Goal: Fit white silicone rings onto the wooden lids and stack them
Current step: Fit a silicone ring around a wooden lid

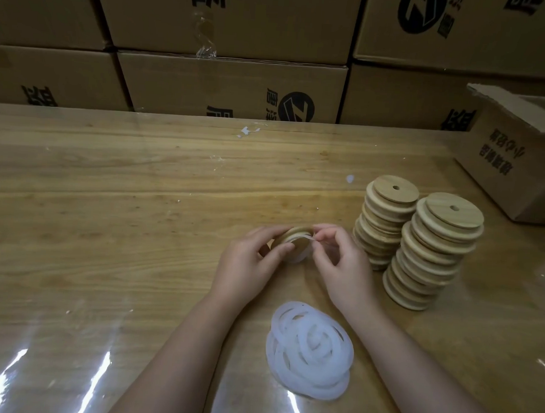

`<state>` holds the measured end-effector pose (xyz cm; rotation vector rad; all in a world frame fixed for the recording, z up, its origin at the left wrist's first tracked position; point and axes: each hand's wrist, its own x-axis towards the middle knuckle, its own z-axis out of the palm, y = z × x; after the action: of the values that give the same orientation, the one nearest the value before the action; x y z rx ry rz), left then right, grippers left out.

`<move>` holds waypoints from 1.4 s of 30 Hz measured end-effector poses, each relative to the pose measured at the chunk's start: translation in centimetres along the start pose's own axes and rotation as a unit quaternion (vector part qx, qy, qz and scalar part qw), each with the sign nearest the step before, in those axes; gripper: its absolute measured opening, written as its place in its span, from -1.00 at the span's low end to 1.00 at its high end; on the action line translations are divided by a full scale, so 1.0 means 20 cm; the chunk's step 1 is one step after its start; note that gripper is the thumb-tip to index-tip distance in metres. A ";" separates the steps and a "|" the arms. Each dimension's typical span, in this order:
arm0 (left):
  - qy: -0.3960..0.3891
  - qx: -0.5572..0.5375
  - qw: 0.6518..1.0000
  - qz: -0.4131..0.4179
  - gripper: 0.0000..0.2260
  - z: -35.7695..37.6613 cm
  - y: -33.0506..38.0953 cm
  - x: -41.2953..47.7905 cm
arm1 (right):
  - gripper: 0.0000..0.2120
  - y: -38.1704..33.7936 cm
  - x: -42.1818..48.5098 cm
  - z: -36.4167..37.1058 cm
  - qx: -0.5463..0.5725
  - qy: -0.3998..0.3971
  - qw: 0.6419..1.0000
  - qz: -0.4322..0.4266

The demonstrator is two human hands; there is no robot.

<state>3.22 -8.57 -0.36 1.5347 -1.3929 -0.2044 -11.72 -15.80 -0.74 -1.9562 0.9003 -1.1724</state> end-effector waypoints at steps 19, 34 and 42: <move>-0.019 -0.030 0.999 -0.021 -0.78 -0.01 -0.02 0.03 | -0.93 -0.03 -0.01 -0.01 -0.046 0.048 0.998 0.003; -0.018 -0.027 0.998 -0.044 -0.77 -0.02 -0.02 0.03 | -0.95 -0.03 0.00 -0.01 -0.070 -0.028 0.993 0.091; -0.032 -0.083 0.992 -0.088 -0.79 -0.02 -0.04 0.04 | -0.94 -0.02 0.02 -0.01 -0.035 -0.039 0.996 0.078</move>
<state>4.29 -9.19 -0.26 1.5217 -1.2566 -0.4710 -11.74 -15.95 -0.23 -1.9348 1.0452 -0.9798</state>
